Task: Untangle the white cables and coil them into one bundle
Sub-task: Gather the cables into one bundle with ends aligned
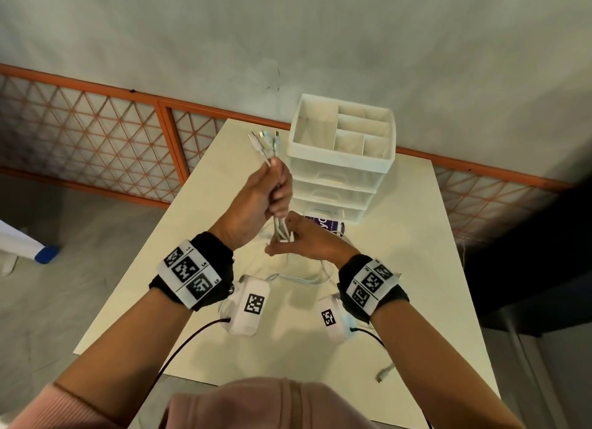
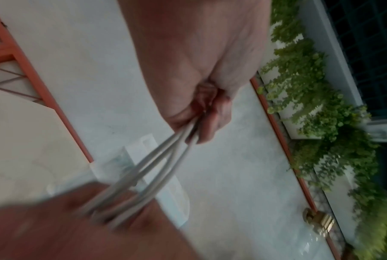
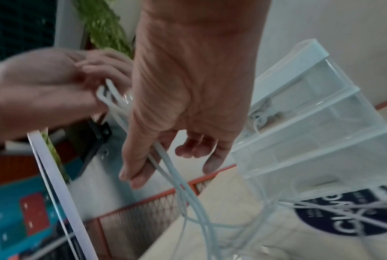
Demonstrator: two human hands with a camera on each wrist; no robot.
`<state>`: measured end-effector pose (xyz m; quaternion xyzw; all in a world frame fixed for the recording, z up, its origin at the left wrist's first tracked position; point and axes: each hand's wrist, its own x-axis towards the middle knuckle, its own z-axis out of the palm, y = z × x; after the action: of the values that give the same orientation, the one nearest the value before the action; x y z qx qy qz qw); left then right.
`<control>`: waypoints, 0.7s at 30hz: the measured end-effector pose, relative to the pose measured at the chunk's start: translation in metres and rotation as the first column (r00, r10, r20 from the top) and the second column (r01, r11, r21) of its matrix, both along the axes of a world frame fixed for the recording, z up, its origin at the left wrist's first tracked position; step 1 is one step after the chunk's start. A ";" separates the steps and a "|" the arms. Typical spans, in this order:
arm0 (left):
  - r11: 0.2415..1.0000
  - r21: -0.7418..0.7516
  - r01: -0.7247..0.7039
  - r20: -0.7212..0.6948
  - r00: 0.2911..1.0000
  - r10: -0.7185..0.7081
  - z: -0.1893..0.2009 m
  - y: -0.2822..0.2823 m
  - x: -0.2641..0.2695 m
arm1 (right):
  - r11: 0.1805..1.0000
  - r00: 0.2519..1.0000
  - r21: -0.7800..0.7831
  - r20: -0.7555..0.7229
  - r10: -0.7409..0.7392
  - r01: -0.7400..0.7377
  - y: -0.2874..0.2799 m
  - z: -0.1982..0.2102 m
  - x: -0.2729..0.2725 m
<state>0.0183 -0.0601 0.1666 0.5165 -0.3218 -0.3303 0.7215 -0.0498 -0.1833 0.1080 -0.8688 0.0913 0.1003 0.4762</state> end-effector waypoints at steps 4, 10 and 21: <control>0.998 -0.019 -0.066 -0.022 0.998 0.066 0.010 0.017 0.015 | 0.935 0.997 -0.356 -0.068 -0.040 0.013 -0.027 -0.030 -0.010; 0.886 0.379 -0.268 0.495 0.867 0.050 -0.007 0.032 0.020 | 0.902 0.988 -0.405 0.107 -0.112 0.146 -0.056 -0.011 -0.022; 0.901 0.336 -0.274 0.540 0.840 0.054 -0.020 0.015 0.006 | 0.995 0.987 -0.020 0.130 -0.095 0.099 -0.057 0.042 -0.035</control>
<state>0.0245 -0.0449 0.1470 0.7487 -0.3828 -0.1731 0.5128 -0.0851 -0.2404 0.1496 -0.8743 0.1039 0.0193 0.4737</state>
